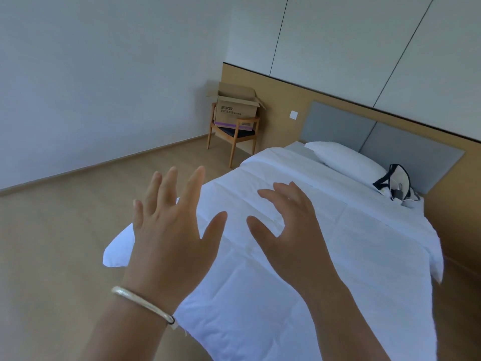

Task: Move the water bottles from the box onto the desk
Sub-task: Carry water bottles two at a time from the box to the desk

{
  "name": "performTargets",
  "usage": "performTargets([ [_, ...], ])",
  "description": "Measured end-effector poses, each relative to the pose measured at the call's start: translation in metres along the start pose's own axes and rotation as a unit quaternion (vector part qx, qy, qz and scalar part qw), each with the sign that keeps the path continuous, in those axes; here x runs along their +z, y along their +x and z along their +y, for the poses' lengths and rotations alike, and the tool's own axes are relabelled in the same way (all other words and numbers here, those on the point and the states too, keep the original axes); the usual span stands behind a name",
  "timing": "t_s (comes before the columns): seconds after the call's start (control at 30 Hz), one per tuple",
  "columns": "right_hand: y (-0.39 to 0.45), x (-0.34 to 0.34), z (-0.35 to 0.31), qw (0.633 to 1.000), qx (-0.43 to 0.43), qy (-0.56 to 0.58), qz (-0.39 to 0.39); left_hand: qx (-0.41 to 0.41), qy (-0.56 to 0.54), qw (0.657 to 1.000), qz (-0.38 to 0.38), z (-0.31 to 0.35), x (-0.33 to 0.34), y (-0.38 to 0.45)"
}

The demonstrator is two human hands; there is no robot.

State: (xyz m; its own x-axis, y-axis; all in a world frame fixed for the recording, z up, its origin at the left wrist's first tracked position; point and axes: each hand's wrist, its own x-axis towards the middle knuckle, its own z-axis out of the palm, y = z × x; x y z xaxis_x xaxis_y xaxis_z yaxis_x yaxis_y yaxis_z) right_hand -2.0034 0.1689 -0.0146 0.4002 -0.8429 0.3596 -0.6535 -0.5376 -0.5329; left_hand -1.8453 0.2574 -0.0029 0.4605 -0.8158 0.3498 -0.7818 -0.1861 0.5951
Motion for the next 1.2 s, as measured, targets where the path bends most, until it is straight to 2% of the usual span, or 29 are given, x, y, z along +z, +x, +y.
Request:
performTargets([
  [0.23, 0.125, 0.078, -0.013, 0.999, 0.002, 0.021, 0.028, 0.032, 0.028, 0.999, 0.024, -0.066, 0.008, 0.129],
  [0.37, 0.197, 0.119, -0.024, 1.0, -0.002, 0.022, 0.02, 0.036, 0.042, 0.998, 0.042, -0.102, 0.012, 0.203],
  [0.6, 0.285, 0.188, -0.056, 0.999, 0.0, 0.038, 0.015, 0.02, 0.034, 0.999, 0.021, -0.17, 0.007, 0.295],
  [0.73, 0.335, 0.24, -0.093, 0.999, 0.014, 0.029, 0.006, 0.026, 0.013, 0.999, 0.019, -0.228, -0.006, 0.351],
  [1.1, 0.44, 0.358, -0.228, 0.995, 0.053, 0.009, 0.078, 0.081, 0.004, 0.996, -0.026, -0.384, -0.091, 0.49],
  [1.2, 0.46, 0.385, -0.25, 0.996, 0.056, -0.007, 0.07, 0.082, 0.004, 0.996, -0.033, -0.415, -0.103, 0.519],
])
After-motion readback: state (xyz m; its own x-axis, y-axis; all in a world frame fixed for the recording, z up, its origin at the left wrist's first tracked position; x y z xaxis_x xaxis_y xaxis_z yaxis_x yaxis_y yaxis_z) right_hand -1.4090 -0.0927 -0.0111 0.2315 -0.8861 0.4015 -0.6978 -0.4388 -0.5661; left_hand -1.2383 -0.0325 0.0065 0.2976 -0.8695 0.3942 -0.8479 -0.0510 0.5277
